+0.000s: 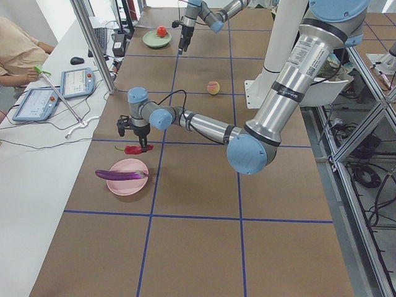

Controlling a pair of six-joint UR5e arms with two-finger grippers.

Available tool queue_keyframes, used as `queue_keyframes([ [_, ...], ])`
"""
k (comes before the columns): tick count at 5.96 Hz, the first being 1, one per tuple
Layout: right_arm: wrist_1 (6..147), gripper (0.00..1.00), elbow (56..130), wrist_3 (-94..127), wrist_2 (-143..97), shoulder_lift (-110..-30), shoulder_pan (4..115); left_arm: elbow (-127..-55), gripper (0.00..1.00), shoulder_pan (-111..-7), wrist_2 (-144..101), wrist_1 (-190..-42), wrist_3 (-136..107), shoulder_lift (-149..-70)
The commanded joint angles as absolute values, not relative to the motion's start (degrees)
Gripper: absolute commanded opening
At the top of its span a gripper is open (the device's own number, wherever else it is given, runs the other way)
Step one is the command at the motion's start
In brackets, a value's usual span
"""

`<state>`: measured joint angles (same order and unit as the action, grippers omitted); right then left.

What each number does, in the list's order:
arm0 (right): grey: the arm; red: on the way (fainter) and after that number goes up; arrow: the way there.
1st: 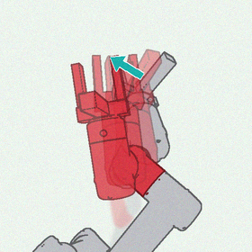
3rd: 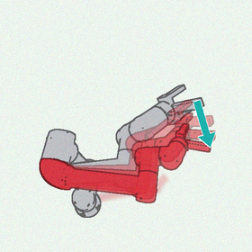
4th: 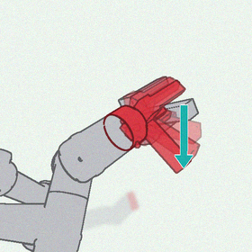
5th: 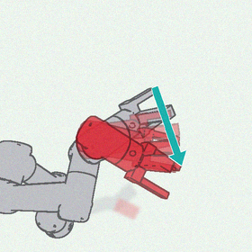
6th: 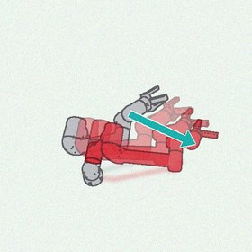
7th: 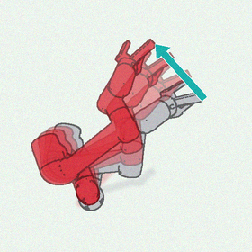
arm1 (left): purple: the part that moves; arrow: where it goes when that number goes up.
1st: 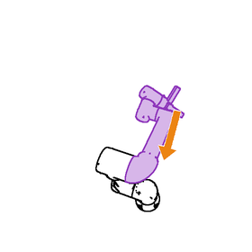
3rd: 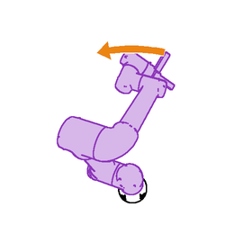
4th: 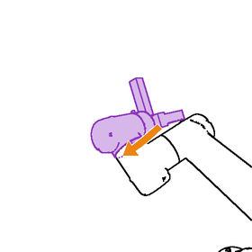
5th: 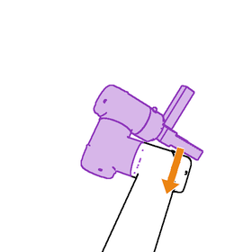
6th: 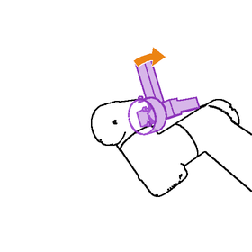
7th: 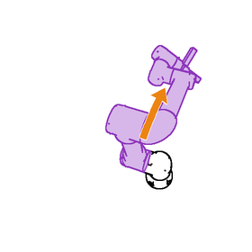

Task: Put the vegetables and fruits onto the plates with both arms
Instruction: 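Move the chili toward the pink plate while the right gripper releases the pomegranate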

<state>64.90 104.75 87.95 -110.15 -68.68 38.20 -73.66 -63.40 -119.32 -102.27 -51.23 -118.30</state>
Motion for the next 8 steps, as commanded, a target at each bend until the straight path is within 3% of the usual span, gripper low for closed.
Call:
queue_keyframes([
  [1, 75.96, 1.0, 112.04, 92.46, -102.43, -66.29, 24.84, -62.72, 0.0, -64.95, -117.26, -104.92, -47.64, -123.19],
  [2, 76.46, 1.0, 111.97, 92.63, -98.91, -66.18, 21.31, -57.27, 0.19, -65.3, -117.16, -106.59, -46.68, -126.27],
  [3, 76.64, 1.0, 111.54, 93.42, -95.92, -65.92, 18.75, -57.04, 0.99, -65.65, -117.25, -106.96, -46.76, -127.34],
  [8, 75.85, 1.0, 104.42, 101.86, -88.33, -59.24, 15.38, -64.15, 1.0, -65.74, -119.95, -106.0, -51.84, -127.44],
])
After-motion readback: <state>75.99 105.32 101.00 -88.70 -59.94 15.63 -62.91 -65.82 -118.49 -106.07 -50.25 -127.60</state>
